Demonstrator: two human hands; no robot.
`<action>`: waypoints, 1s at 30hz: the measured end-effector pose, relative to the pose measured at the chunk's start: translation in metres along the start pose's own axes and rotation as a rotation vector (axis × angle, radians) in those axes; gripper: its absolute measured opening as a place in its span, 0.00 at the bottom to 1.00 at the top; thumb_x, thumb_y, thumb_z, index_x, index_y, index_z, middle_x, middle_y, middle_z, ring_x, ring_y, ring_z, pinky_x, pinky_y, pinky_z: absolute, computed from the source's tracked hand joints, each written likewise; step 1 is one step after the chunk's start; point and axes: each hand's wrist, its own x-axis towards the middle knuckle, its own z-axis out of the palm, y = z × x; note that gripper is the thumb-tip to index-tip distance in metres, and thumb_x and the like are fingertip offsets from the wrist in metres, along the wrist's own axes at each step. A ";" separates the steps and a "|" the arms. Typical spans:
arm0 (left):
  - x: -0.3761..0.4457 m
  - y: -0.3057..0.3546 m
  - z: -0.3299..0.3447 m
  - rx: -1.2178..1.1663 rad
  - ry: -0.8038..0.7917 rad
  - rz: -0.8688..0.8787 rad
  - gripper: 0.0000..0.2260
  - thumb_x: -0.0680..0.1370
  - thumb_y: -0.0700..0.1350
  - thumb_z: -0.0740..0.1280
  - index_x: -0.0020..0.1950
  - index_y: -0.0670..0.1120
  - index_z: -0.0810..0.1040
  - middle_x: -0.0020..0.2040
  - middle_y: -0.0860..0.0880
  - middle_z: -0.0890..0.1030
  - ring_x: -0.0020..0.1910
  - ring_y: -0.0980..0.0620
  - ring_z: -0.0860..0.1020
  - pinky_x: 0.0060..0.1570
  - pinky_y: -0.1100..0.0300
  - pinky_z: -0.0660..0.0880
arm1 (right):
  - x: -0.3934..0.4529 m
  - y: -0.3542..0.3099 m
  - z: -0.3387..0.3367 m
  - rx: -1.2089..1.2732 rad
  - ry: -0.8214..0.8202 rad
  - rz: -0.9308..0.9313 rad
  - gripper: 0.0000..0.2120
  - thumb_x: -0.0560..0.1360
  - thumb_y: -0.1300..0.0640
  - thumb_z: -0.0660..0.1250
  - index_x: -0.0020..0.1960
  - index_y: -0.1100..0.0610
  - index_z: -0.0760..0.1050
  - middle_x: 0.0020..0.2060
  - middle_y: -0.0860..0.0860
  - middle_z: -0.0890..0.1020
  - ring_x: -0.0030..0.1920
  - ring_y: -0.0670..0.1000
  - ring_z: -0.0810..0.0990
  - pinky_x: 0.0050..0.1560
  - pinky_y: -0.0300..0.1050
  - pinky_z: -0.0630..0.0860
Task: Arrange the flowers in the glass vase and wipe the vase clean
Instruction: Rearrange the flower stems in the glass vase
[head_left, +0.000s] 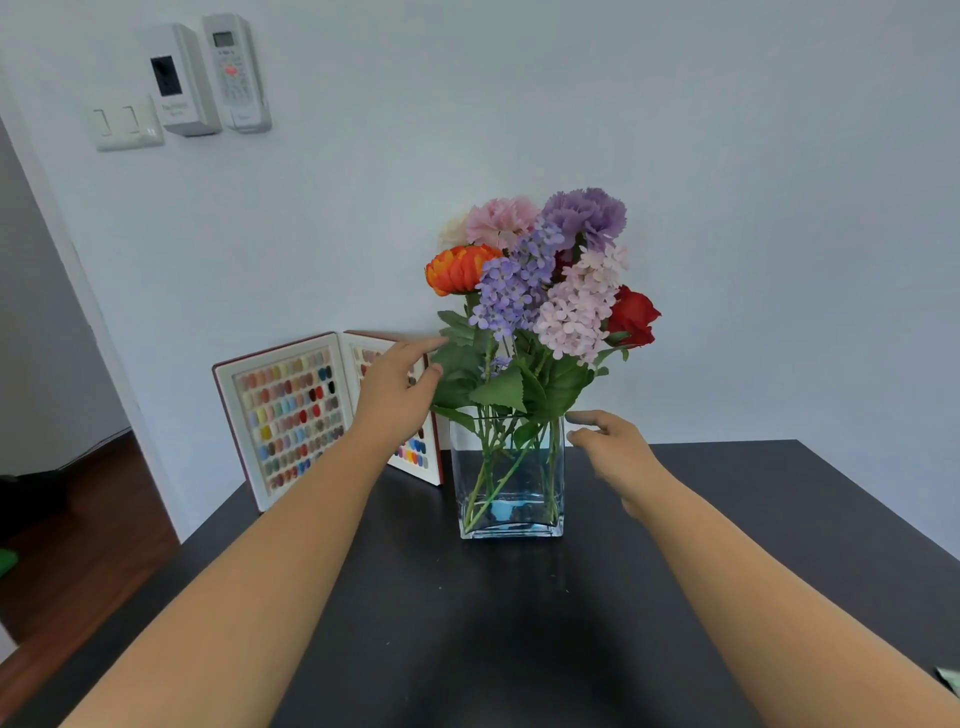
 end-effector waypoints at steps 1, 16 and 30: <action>-0.007 0.002 0.001 -0.020 0.006 -0.017 0.15 0.79 0.43 0.64 0.63 0.57 0.79 0.58 0.58 0.77 0.55 0.62 0.73 0.48 0.77 0.68 | -0.003 0.000 -0.003 -0.010 -0.012 0.007 0.14 0.75 0.58 0.65 0.60 0.49 0.77 0.54 0.51 0.77 0.54 0.51 0.74 0.52 0.47 0.71; -0.113 0.078 0.086 -0.287 -0.198 -0.033 0.17 0.79 0.41 0.65 0.52 0.65 0.80 0.54 0.69 0.80 0.59 0.69 0.74 0.56 0.76 0.67 | -0.075 0.013 -0.108 -0.182 0.021 0.015 0.10 0.75 0.53 0.64 0.55 0.43 0.77 0.50 0.46 0.79 0.53 0.43 0.76 0.48 0.41 0.71; -0.195 0.169 0.232 -0.325 -0.792 -0.058 0.11 0.80 0.48 0.64 0.55 0.65 0.79 0.61 0.62 0.77 0.54 0.66 0.74 0.47 0.78 0.68 | -0.172 0.070 -0.256 -0.483 0.359 0.131 0.09 0.74 0.52 0.65 0.51 0.41 0.77 0.47 0.42 0.79 0.42 0.45 0.78 0.38 0.39 0.72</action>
